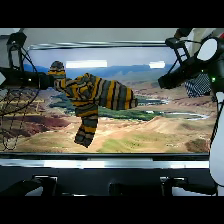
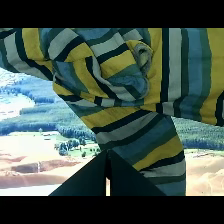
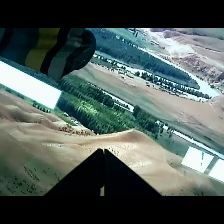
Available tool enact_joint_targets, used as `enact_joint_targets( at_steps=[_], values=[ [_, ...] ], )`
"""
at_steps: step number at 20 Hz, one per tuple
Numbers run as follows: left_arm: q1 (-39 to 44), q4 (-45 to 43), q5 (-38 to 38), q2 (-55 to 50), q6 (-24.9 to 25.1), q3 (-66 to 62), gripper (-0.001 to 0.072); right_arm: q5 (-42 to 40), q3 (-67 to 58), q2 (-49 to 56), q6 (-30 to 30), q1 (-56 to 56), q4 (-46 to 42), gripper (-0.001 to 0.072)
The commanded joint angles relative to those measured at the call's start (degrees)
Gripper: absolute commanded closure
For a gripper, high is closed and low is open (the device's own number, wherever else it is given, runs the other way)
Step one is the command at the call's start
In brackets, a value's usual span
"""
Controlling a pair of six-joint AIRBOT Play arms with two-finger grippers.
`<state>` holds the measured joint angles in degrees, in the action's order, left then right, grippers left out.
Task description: Fold the clothes and pants, and hang the long-sleeved shirts on hangers.
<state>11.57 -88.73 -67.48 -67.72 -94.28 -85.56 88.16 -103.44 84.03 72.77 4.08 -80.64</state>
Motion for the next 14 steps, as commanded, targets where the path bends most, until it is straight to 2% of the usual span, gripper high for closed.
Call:
enact_joint_targets(
  at_steps=[1, 10, 13, 14],
  values=[
    [0.0, 0.0, 0.0, 0.0, 0.0, 0.0, 0.0684, 0.0, 0.0, 0.0, 0.0, 0.0, 0.0, 0.0679],
    [0.0, 0.0, 0.3, 0.0, 0.0, 0.0, 0.0684, 0.0, 0.0, 0.0, 0.0, 0.0, 0.0, 0.0679],
    [0.0, 0.0, 4.6, 0.0, 0.0, 0.0, 0.0683, 0.0, 0.0, 0.0, 0.0, 0.0, 0.0, 0.0679],
    [0.0, 0.0, 4.8, 0.0, -0.1, 0.0, 0.0631, 0.0, 0.0, 0.0, 0.0, 0.0, 0.0, 0.0679]
  ],
)
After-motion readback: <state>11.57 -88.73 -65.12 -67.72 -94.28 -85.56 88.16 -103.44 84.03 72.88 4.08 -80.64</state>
